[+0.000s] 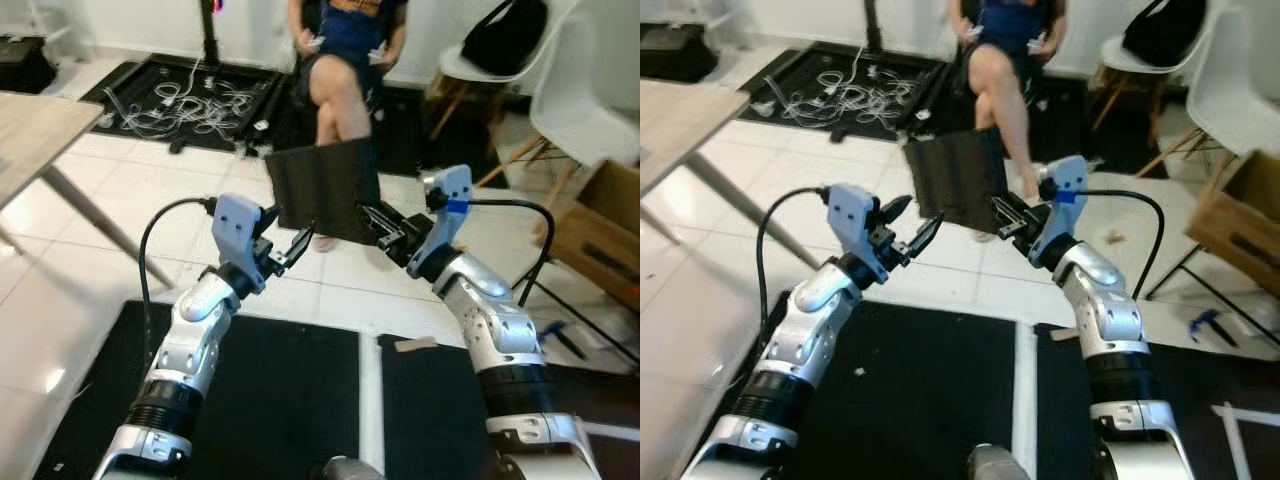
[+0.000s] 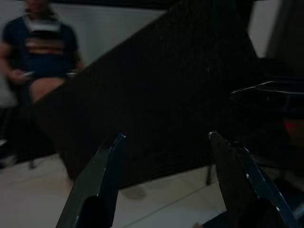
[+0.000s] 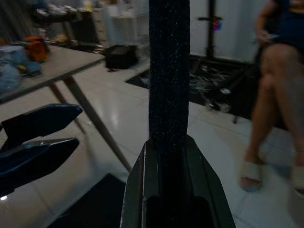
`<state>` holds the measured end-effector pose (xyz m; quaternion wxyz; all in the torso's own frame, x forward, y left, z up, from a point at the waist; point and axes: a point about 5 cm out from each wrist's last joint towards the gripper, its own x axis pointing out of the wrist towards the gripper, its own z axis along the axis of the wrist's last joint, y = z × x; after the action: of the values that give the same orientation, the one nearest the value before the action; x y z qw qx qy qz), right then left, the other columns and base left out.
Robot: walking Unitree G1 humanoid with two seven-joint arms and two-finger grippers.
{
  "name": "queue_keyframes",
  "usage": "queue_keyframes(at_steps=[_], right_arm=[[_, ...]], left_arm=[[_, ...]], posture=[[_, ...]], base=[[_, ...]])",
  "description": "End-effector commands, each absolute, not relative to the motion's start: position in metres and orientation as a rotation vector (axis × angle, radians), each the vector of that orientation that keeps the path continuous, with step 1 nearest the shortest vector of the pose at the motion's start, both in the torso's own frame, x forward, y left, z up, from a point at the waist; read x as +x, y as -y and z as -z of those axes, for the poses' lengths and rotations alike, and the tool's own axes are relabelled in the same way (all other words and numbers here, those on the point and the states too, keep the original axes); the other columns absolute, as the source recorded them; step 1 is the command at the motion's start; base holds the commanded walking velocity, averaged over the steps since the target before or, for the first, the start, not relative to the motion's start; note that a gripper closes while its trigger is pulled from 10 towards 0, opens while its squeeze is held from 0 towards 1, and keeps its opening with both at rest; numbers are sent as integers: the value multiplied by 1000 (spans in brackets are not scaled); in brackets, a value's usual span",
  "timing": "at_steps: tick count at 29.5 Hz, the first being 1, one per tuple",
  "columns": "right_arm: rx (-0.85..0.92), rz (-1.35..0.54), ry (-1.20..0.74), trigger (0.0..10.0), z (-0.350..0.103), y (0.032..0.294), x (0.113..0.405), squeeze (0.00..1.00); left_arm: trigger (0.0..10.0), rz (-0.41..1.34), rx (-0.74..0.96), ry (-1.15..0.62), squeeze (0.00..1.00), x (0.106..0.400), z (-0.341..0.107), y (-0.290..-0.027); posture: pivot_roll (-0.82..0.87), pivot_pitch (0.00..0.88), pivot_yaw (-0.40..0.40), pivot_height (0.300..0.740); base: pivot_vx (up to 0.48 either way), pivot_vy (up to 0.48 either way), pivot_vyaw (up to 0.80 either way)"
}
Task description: Picking trash to rubbish bin
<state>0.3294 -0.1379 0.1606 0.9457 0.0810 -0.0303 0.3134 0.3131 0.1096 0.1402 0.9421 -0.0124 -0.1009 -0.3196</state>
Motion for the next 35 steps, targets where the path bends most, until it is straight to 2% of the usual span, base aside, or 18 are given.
queue_keyframes(at_steps=[1,35], right_arm=[[165,-636,55,10000,-159,140,329,0],[153,-641,57,10000,-159,141,329,0]], left_arm=[[10000,656,-30,191,0,312,-135,-110],[10000,666,-59,198,0,313,-135,-110]], posture=[[-42,0,-39,740],[-46,0,-38,740]], base=[[0,0,-788],[0,0,-788]])
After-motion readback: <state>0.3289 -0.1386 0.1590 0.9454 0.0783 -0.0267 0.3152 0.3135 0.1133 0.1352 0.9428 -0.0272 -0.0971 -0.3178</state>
